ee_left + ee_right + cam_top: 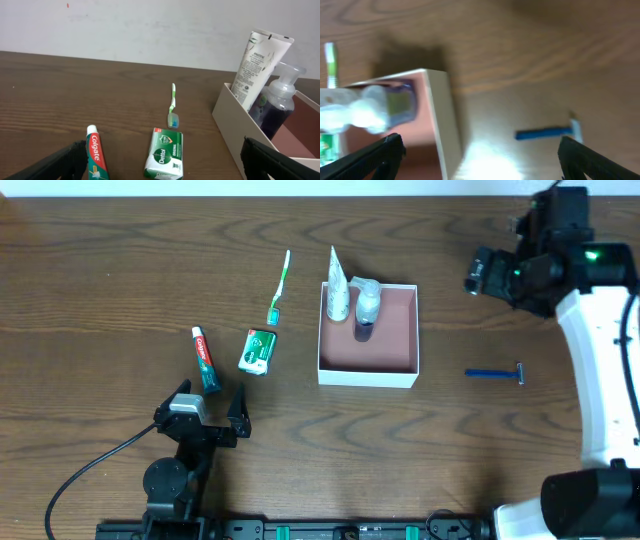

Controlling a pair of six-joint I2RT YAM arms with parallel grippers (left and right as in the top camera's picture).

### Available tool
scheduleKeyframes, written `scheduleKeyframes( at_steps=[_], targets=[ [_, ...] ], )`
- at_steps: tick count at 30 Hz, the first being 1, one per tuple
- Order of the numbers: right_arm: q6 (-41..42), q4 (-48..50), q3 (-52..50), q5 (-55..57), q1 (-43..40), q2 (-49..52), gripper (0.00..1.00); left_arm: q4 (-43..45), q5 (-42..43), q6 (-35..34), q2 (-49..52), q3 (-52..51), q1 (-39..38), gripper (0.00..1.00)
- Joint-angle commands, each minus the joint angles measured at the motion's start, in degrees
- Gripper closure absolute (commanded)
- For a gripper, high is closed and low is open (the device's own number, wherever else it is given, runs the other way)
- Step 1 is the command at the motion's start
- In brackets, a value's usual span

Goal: Pack container
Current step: 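Move the right gripper right, above the blue razor on the table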

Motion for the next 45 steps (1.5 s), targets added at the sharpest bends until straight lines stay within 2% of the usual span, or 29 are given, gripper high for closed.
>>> scheduleKeyframes(
  at_steps=[1,5,17,23,29,33,37,45],
  targets=[
    [-1.03,-2.99,0.44,6.84,-1.2,-0.46,0.01,-1.92,0.17,0.76,0.07,-1.03,0.17,0.02],
    [-1.05,-5.31,0.26,9.27,-1.75,-0.37,0.01,-1.92,0.17,0.76,0.07,-1.03,0.17,0.02],
    [-0.5,-6.84,-0.5,7.48,-1.73,1.16,0.01,-1.92,0.17,0.76,0.07,-1.03,0.17,0.02],
    [11.28,-3.58,-5.01,-0.7,-1.75,1.25,0.01,-1.92,0.17,0.76,0.07,-1.03,0.17,0.02],
    [35.12,1.66,-14.14,1.03,-2.51,1.25,0.01,-1.92,0.17,0.76,0.07,-1.03,0.17,0.02],
    [46.01,4.15,-19.21,3.8,-3.87,1.25,0.01,-1.92,0.17,0.76,0.07,-1.03,0.17,0.02],
    [50.53,4.28,-20.96,6.54,-4.7,1.25,0.01,-1.92,0.17,0.76,0.07,-1.03,0.17,0.02],
    [50.82,5.86,-21.2,8.57,-4.72,1.31,0.01,-1.92,0.17,0.76,0.07,-1.03,0.17,0.02]
  ],
)
